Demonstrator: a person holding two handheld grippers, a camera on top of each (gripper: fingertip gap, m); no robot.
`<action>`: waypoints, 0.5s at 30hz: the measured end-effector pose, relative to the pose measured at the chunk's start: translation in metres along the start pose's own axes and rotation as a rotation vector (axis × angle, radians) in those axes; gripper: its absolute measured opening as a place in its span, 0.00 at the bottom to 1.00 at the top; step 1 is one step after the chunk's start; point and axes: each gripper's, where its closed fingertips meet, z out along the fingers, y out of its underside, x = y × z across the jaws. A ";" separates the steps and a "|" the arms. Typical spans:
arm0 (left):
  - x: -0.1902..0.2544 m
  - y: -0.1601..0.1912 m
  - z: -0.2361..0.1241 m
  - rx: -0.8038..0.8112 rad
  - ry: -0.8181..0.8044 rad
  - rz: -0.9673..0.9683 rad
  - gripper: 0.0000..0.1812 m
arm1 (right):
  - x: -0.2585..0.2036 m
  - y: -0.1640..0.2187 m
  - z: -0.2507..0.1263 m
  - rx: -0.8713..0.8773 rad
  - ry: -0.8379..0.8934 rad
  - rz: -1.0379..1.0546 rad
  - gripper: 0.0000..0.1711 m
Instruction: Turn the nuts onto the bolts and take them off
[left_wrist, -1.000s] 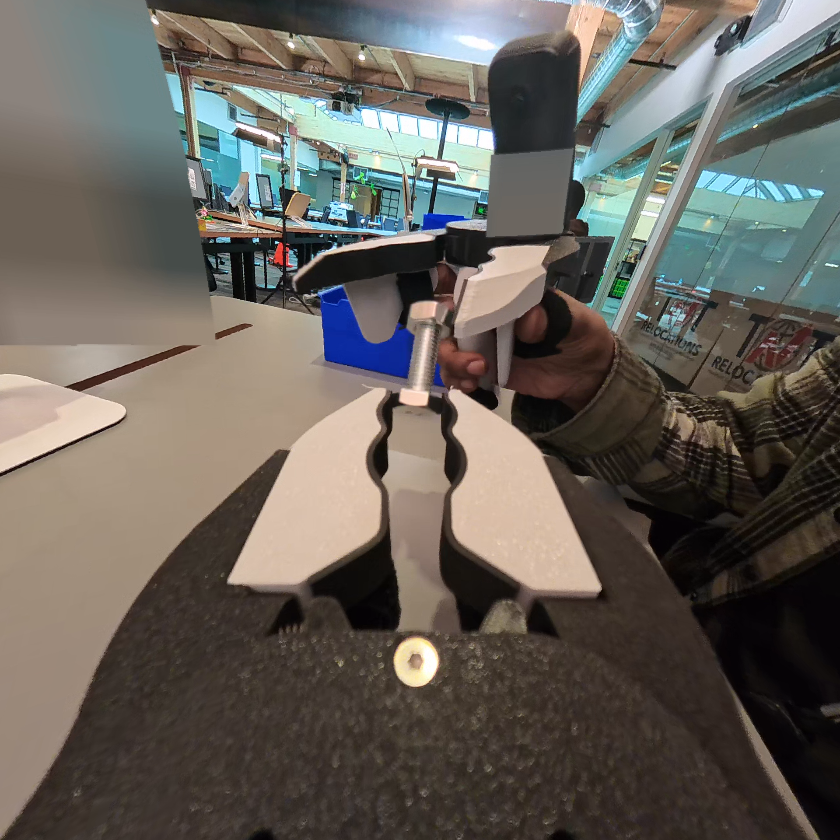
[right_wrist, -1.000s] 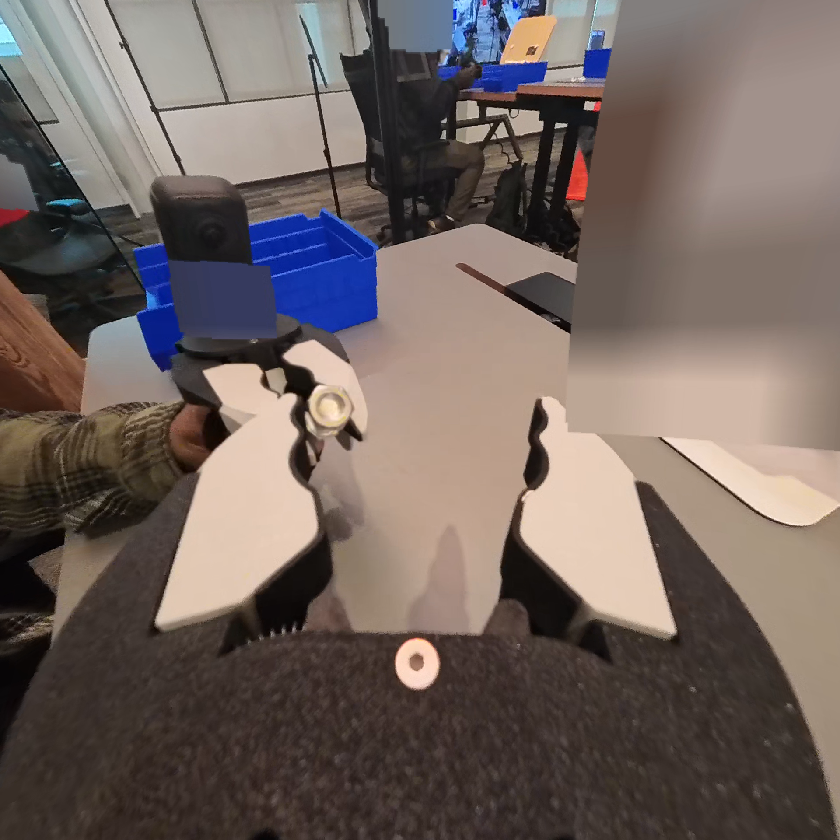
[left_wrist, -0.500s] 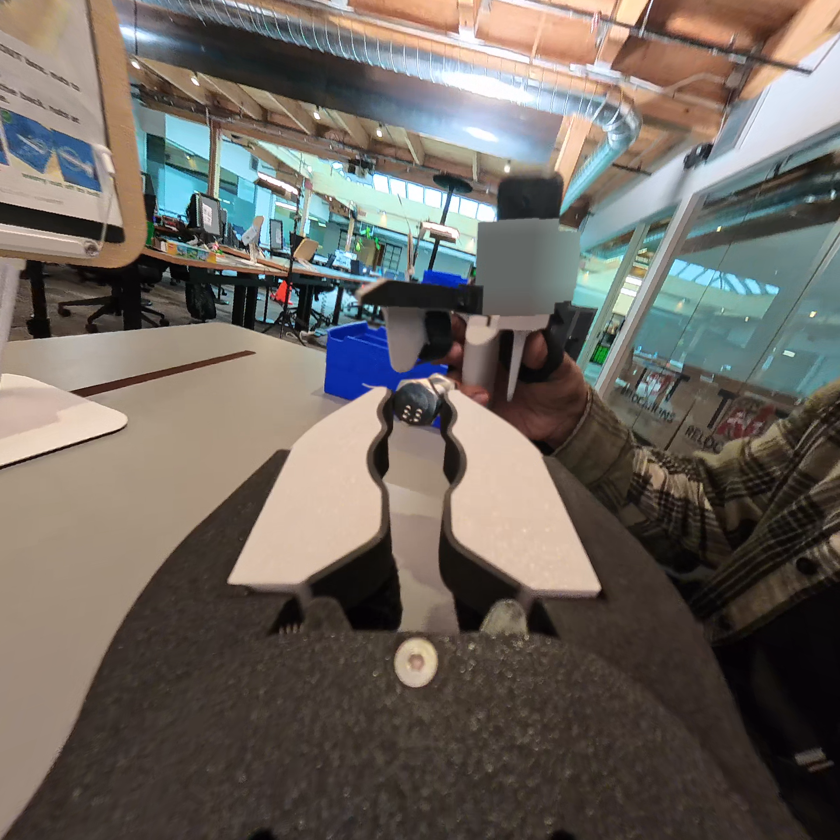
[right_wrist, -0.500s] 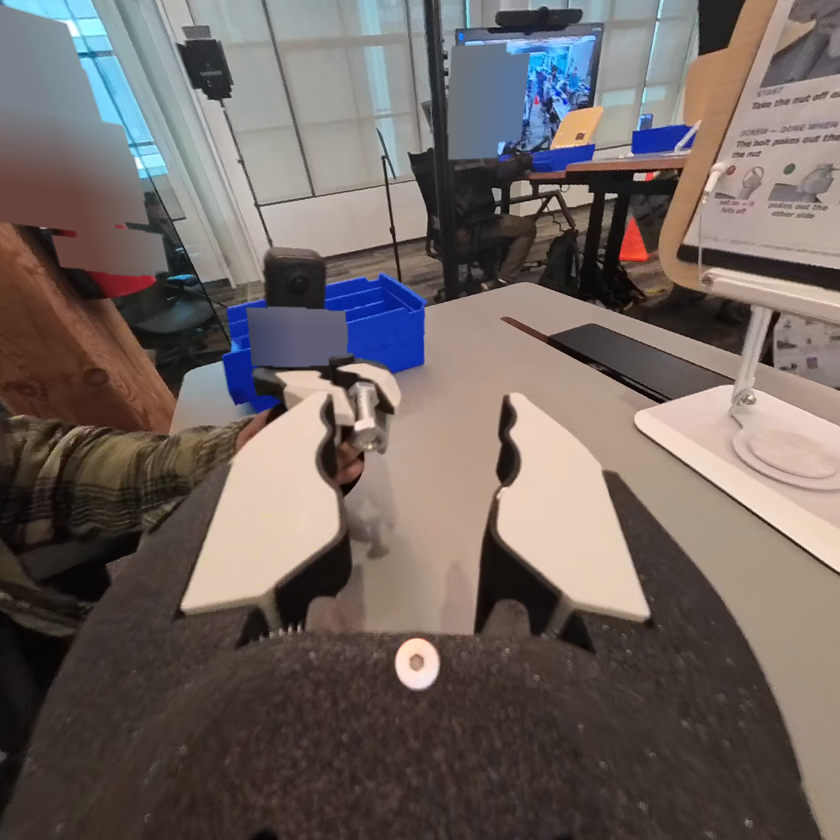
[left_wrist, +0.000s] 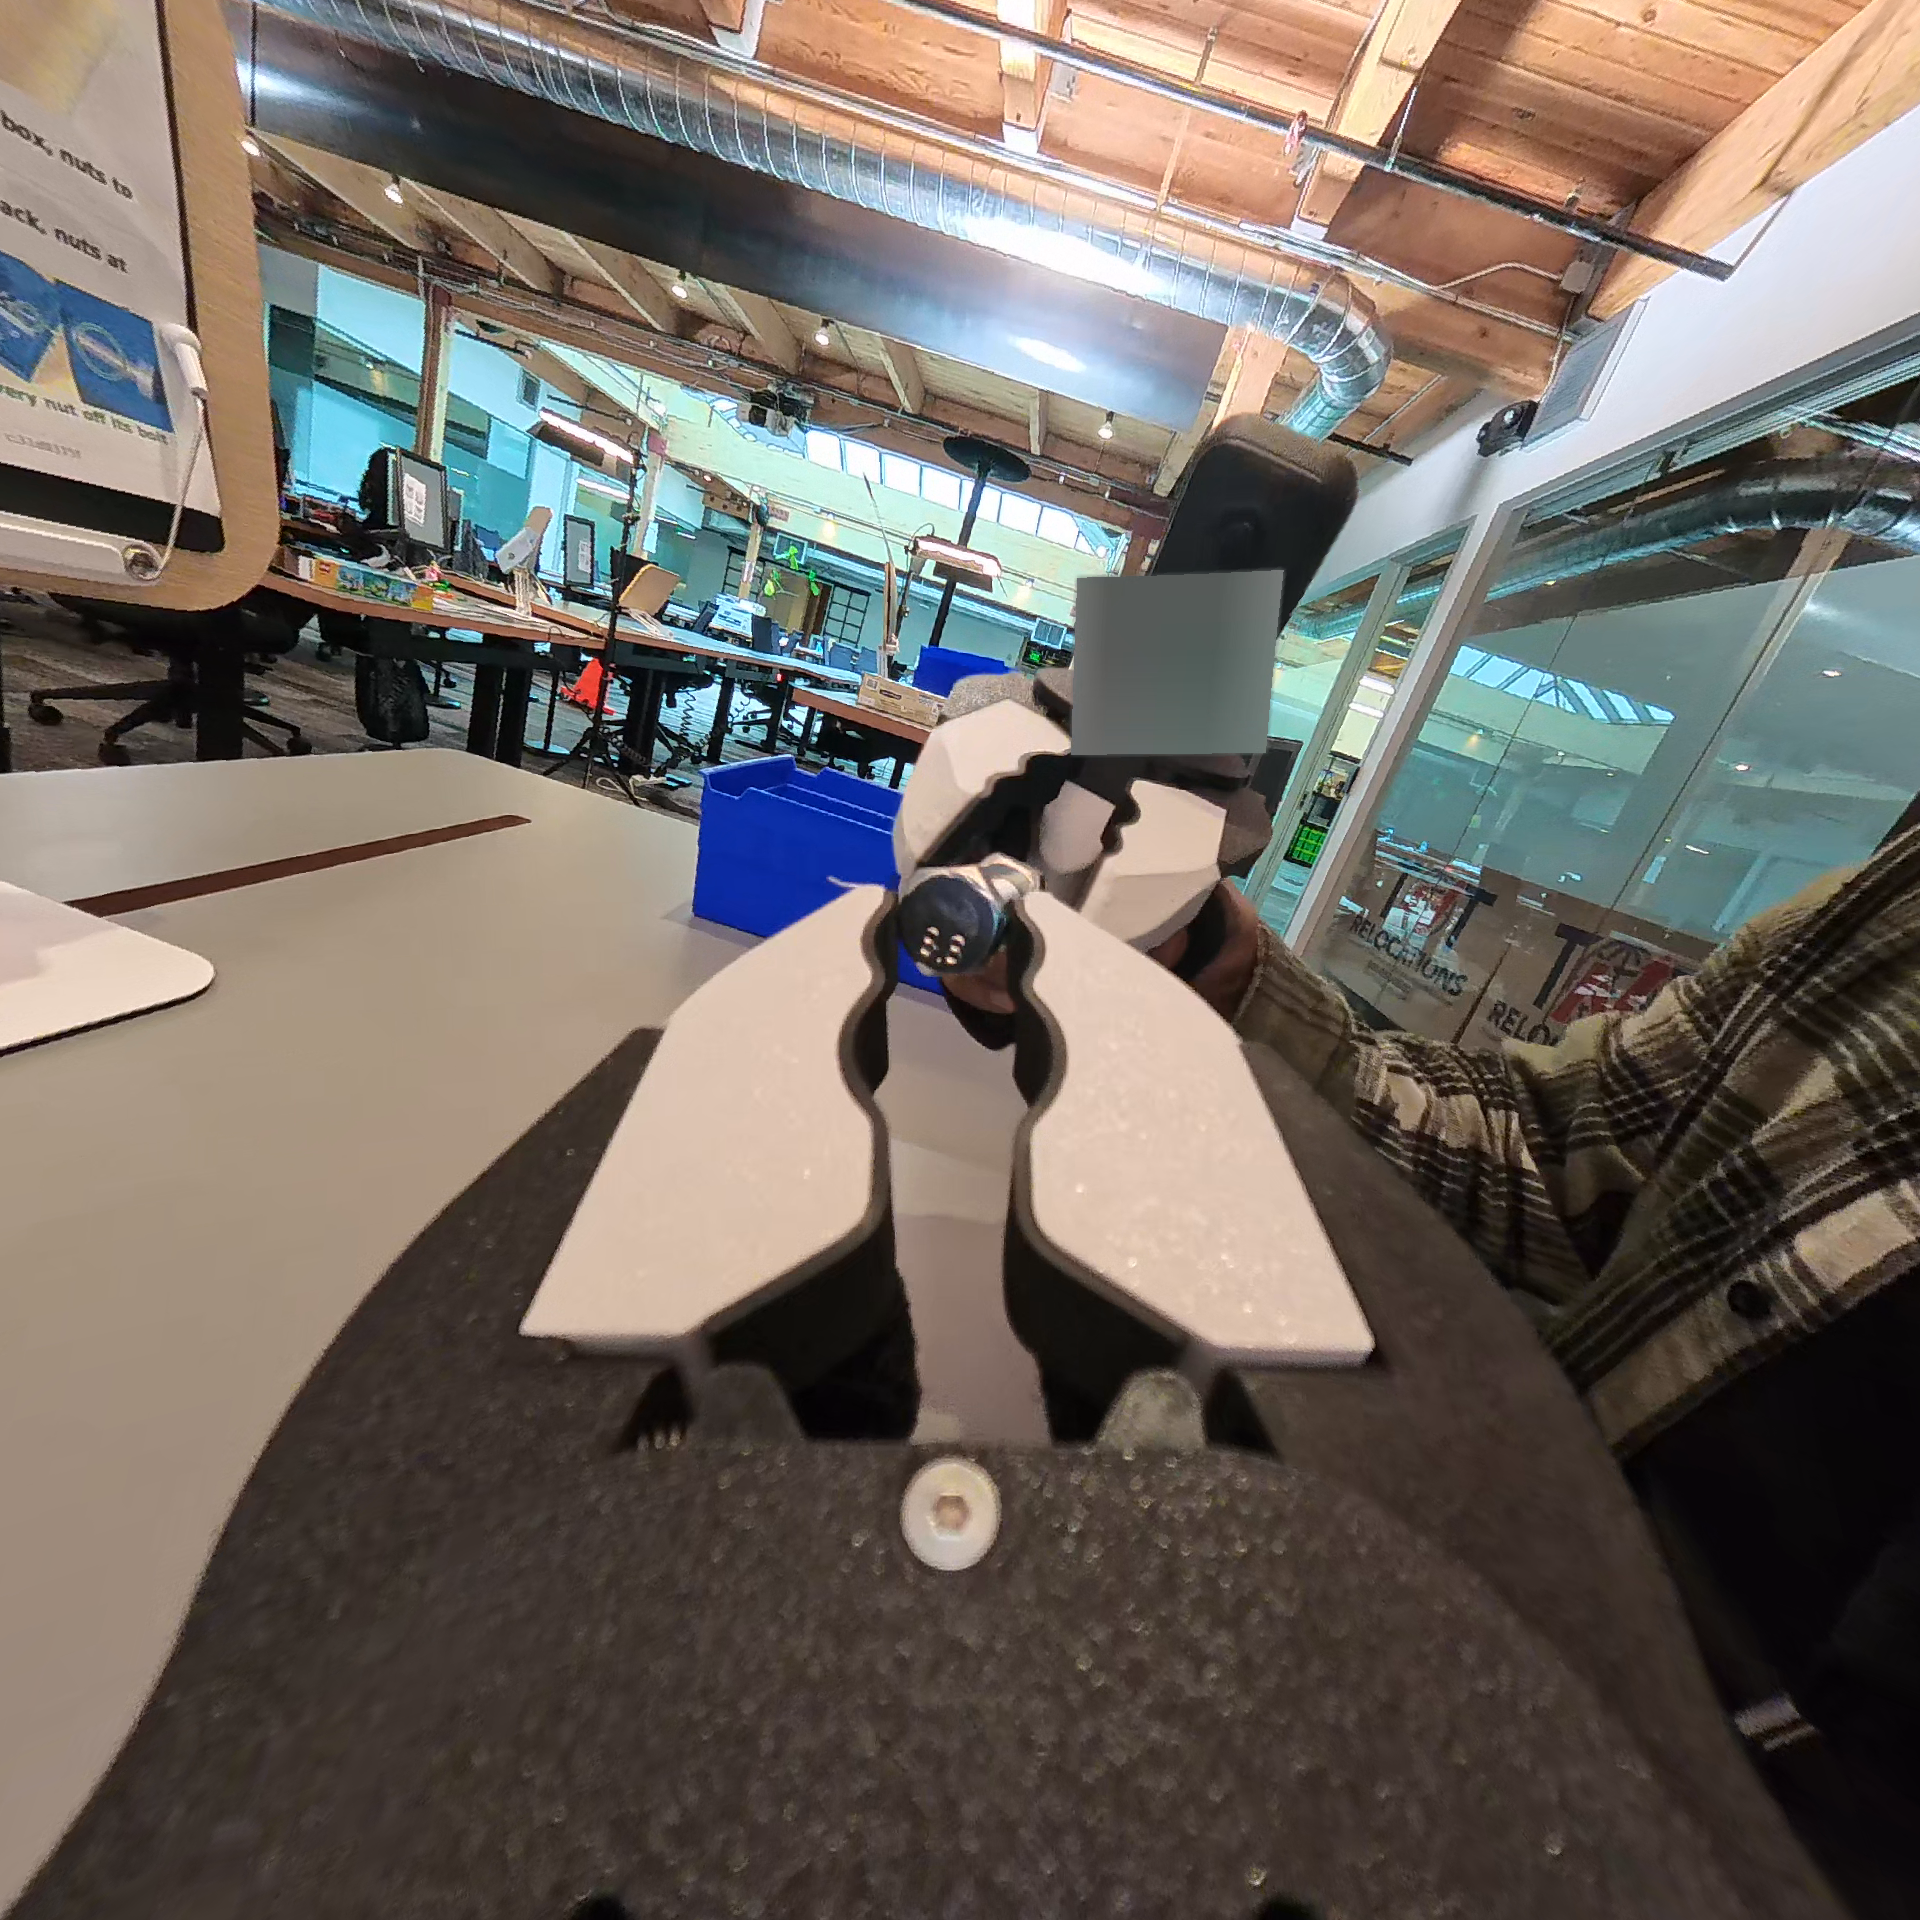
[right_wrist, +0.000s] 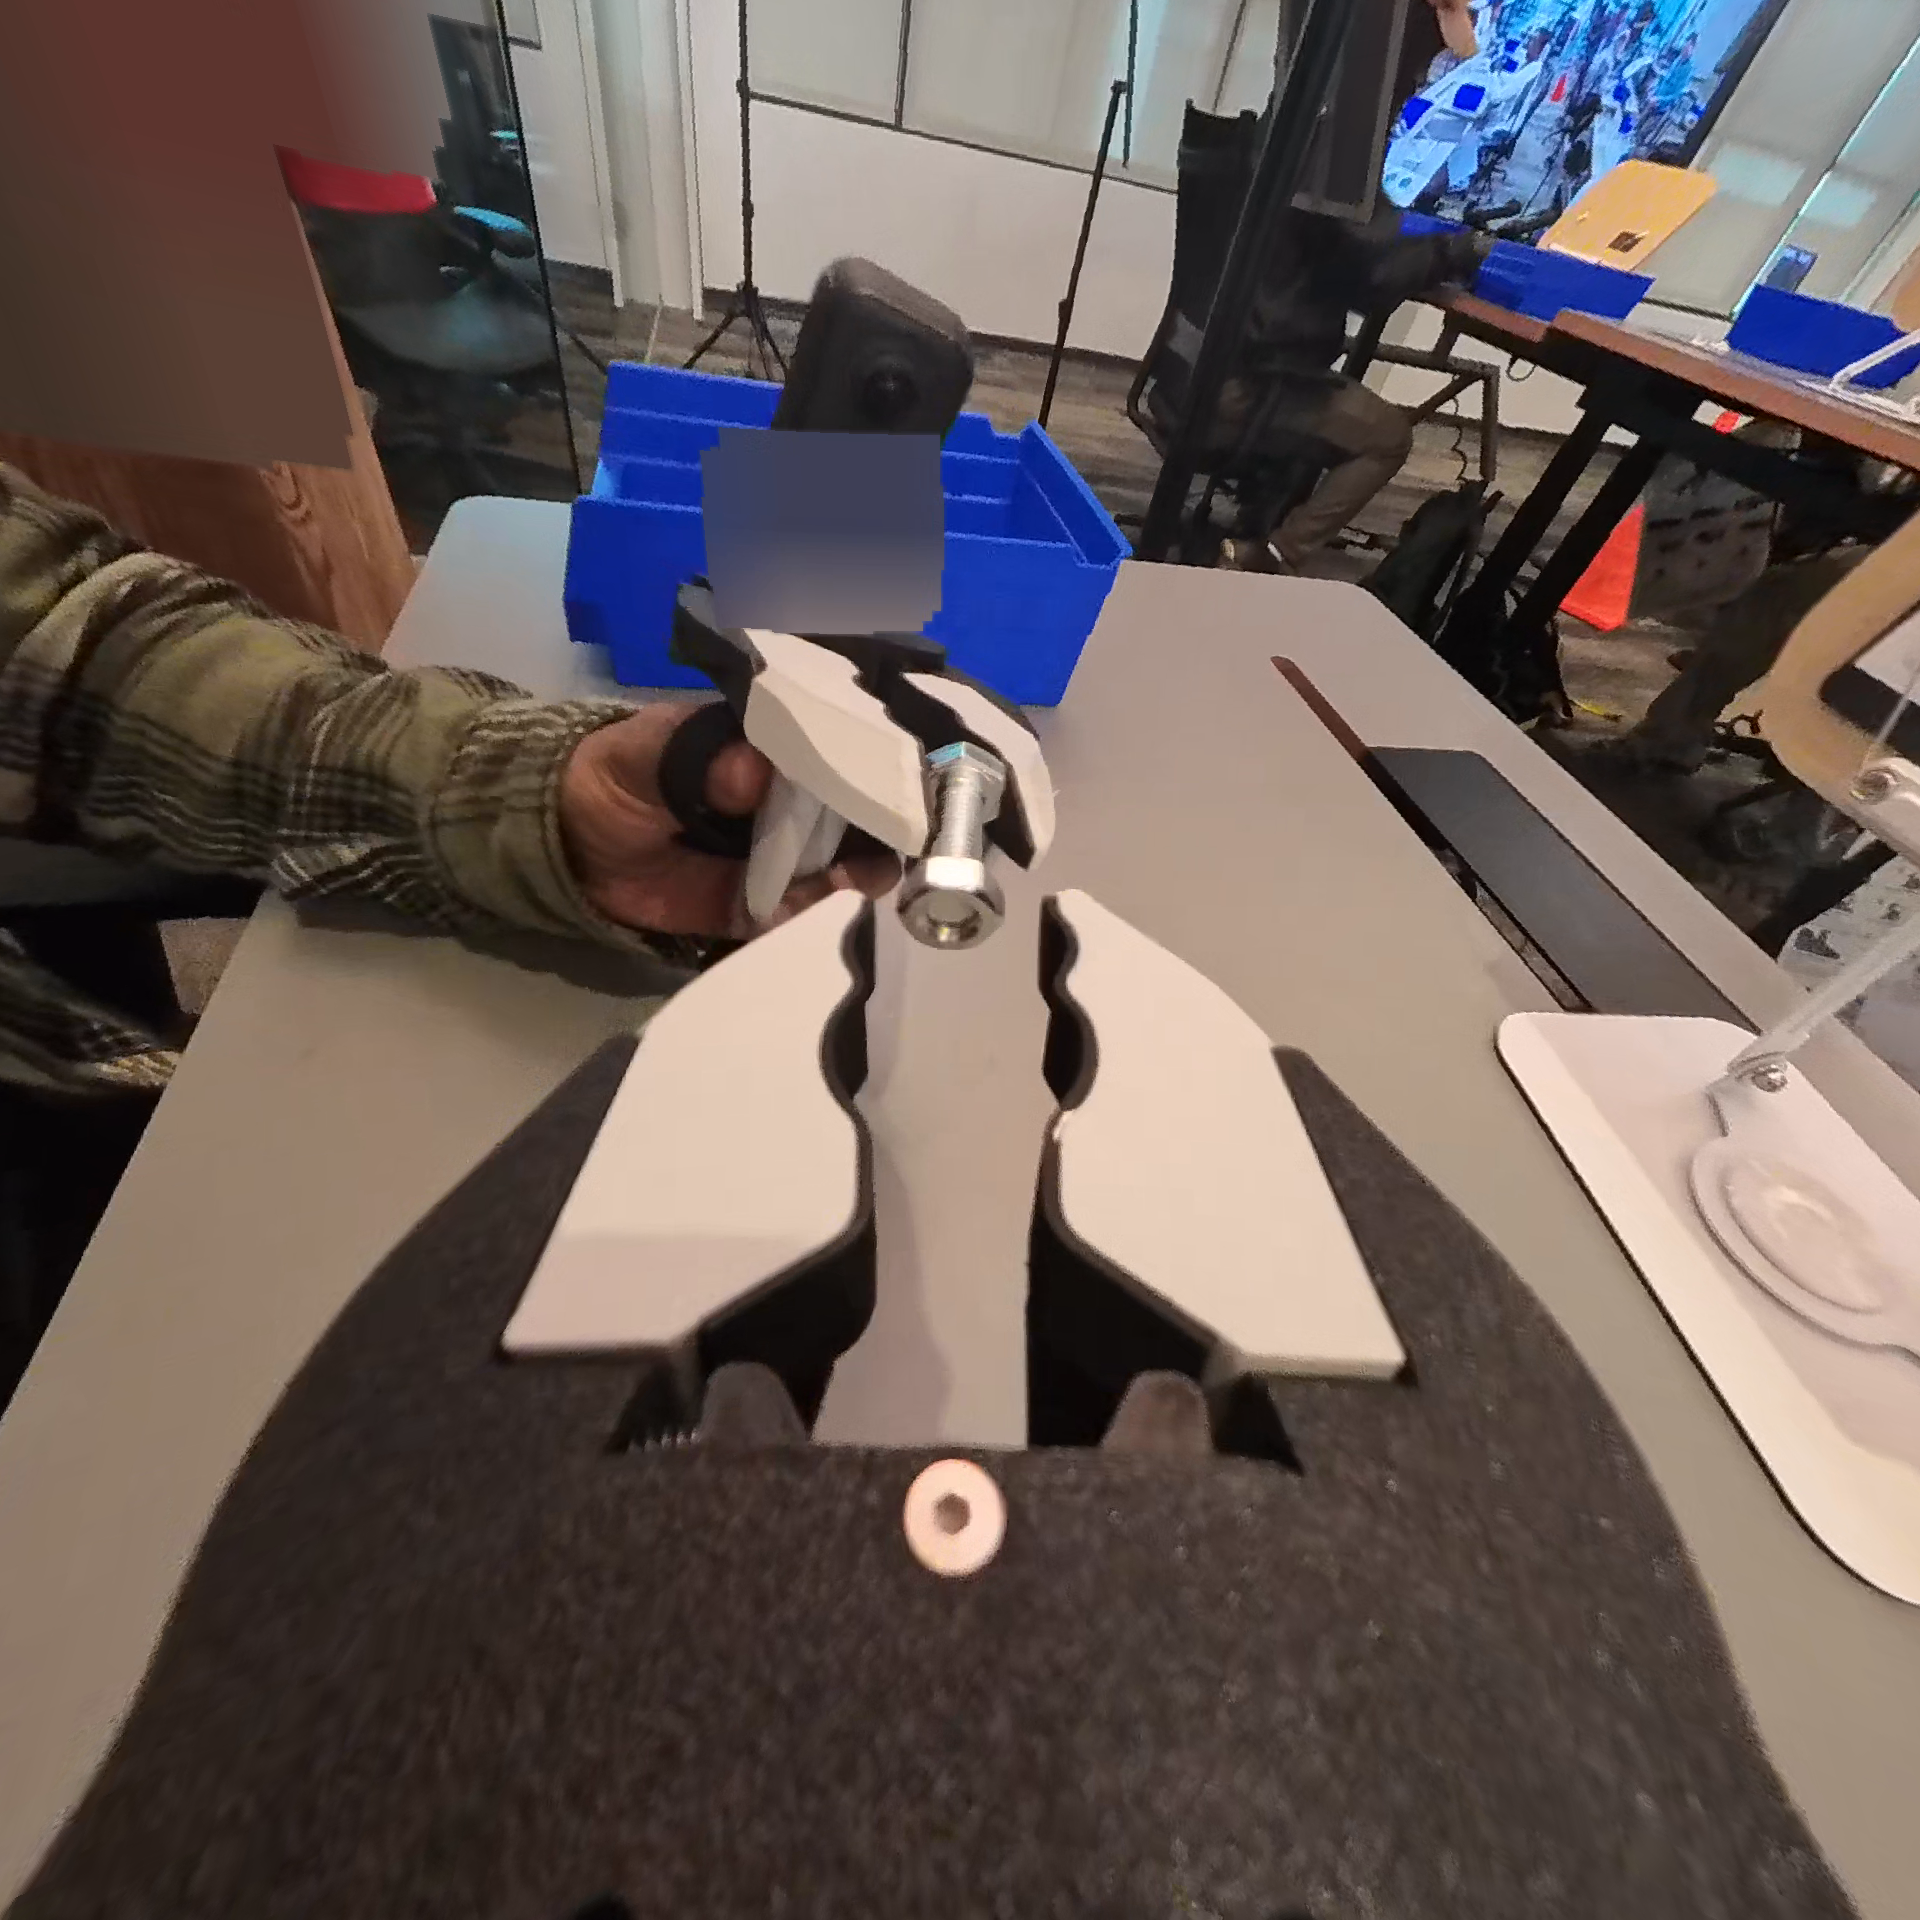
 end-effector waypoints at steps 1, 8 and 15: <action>0.000 0.000 0.000 -0.001 0.003 0.000 0.11 | -0.001 0.001 0.001 -0.017 -0.009 -0.015 0.17; 0.004 -0.001 0.002 -0.002 0.030 -0.012 0.11 | -0.003 0.000 -0.002 -0.126 -0.082 -0.135 0.11; 0.002 0.010 0.006 -0.066 0.030 -0.021 0.11 | -0.001 0.006 -0.008 -0.257 -0.155 -0.147 0.11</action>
